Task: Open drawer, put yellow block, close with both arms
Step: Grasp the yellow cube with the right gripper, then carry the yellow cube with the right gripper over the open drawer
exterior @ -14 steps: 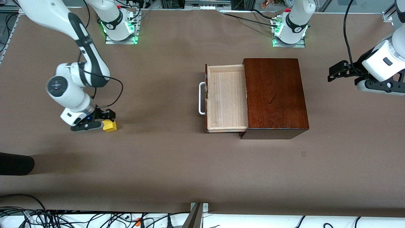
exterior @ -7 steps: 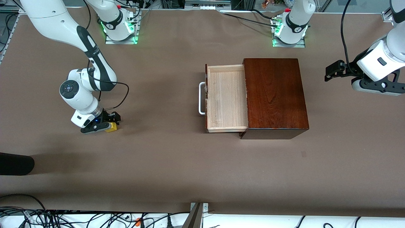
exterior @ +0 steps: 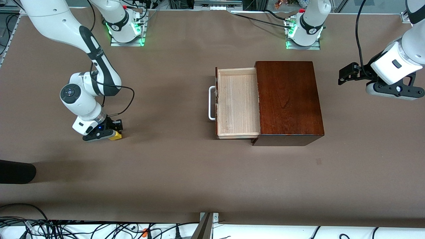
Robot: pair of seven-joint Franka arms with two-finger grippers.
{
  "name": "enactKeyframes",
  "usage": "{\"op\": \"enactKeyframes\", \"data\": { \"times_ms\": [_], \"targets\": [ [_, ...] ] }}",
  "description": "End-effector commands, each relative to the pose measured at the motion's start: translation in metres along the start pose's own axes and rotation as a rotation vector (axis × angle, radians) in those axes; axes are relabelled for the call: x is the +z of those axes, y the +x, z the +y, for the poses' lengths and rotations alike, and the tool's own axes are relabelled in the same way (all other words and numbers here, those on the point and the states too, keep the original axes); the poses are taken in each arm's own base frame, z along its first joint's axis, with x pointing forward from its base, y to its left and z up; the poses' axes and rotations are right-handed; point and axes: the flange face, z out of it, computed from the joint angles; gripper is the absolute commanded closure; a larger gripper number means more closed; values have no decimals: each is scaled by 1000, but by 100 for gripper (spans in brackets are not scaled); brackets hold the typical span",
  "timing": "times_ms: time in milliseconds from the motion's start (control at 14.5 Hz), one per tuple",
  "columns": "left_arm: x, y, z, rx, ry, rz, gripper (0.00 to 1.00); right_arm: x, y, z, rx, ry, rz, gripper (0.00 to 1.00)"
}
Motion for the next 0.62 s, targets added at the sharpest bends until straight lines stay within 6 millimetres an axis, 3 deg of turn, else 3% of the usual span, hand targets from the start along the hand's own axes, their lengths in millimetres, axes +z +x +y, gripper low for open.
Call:
{"op": "enactKeyframes", "data": {
  "times_ms": [0, 208, 415, 553],
  "targets": [
    [-2, -4, 1, 19, 16, 9, 0, -49, 33, -4, 31, 6, -66, 74],
    [-2, -4, 1, 18, 16, 9, 0, -93, 66, -33, 147, 27, -138, 74],
    [-2, -4, 1, 18, 16, 9, 0, -146, 94, -94, 315, 33, -201, 74],
    [-3, -4, 1, 18, 17, 11, 0, -158, 97, -133, 426, 33, -231, 74]
  ]
}}
